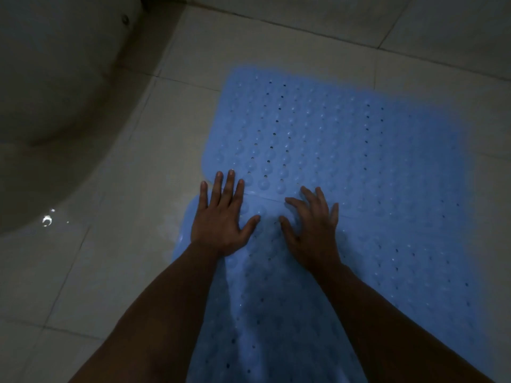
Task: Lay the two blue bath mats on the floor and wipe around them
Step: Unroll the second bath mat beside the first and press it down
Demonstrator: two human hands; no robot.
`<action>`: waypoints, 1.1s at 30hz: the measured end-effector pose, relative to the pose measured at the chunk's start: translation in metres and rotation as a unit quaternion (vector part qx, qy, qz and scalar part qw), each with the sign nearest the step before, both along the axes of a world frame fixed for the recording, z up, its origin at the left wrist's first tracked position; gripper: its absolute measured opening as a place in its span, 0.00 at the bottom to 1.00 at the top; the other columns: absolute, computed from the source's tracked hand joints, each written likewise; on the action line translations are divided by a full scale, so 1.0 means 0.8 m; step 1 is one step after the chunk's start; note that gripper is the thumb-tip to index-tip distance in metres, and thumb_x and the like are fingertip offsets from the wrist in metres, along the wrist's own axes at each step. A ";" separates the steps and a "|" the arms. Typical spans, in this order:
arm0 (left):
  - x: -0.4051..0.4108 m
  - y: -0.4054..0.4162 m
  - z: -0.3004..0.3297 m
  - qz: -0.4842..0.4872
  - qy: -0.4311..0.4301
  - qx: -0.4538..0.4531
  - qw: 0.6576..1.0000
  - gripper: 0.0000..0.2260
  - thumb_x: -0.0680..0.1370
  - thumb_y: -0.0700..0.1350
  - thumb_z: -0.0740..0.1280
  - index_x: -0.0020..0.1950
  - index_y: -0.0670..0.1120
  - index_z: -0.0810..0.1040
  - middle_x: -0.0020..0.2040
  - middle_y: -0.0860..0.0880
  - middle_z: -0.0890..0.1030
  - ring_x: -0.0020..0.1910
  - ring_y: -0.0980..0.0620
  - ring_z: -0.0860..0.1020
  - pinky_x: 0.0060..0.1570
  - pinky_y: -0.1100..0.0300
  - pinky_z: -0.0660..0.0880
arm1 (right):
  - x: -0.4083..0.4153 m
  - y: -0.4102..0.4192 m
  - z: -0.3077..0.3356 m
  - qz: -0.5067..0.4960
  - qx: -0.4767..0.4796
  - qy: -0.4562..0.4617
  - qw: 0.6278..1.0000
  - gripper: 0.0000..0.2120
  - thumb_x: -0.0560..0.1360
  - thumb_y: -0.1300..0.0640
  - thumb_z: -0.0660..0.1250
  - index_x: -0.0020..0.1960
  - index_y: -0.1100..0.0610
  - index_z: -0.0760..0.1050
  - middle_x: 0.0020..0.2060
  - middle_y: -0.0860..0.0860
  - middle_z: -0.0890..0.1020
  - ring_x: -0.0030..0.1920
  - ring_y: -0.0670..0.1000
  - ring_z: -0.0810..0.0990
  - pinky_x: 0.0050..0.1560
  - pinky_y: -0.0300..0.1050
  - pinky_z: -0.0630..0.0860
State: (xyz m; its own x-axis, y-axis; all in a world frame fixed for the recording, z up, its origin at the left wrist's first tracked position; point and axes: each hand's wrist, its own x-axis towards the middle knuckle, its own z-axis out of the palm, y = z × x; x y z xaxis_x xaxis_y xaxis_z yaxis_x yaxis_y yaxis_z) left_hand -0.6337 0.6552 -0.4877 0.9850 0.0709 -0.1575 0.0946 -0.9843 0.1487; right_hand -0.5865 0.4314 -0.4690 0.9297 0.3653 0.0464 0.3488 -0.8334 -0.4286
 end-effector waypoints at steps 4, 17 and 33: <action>0.013 0.012 0.023 0.005 0.066 -0.107 0.992 0.40 0.79 0.72 0.40 0.85 0.50 0.42 0.84 0.46 0.37 0.82 0.45 0.32 0.80 0.40 0.35 | 0.002 0.012 0.034 0.010 -0.011 -0.002 1.000 0.20 0.80 0.40 0.61 0.68 0.47 0.75 0.77 0.53 0.67 0.82 0.58 0.54 0.77 0.72 0.47; -0.018 0.063 0.046 0.102 -0.130 -0.050 0.985 0.24 0.83 0.53 0.53 0.72 0.44 0.77 0.71 0.40 0.77 0.76 0.35 0.68 0.73 0.37 0.68 | -0.025 0.144 -0.021 0.071 -0.117 0.032 0.990 0.34 0.82 0.38 0.50 0.82 0.55 0.57 0.83 0.61 0.52 0.83 0.62 0.46 0.78 0.71 0.49; -0.012 0.058 0.044 0.132 -0.106 -0.054 0.984 0.23 0.84 0.55 0.54 0.76 0.49 0.73 0.76 0.45 0.73 0.80 0.42 0.62 0.79 0.38 0.56 | -0.037 0.139 -0.030 0.062 -0.119 -0.030 0.990 0.40 0.79 0.31 0.52 0.83 0.54 0.56 0.83 0.59 0.51 0.83 0.60 0.47 0.80 0.67 0.48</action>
State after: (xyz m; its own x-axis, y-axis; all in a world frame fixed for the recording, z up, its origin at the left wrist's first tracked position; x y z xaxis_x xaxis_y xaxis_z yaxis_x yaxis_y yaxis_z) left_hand -0.6431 0.7015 -0.4524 0.9461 0.3226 0.0288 0.3003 -0.9071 0.2950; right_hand -0.6159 0.5423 -0.4927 0.8750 0.4841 -0.0008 0.4742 -0.8574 -0.2002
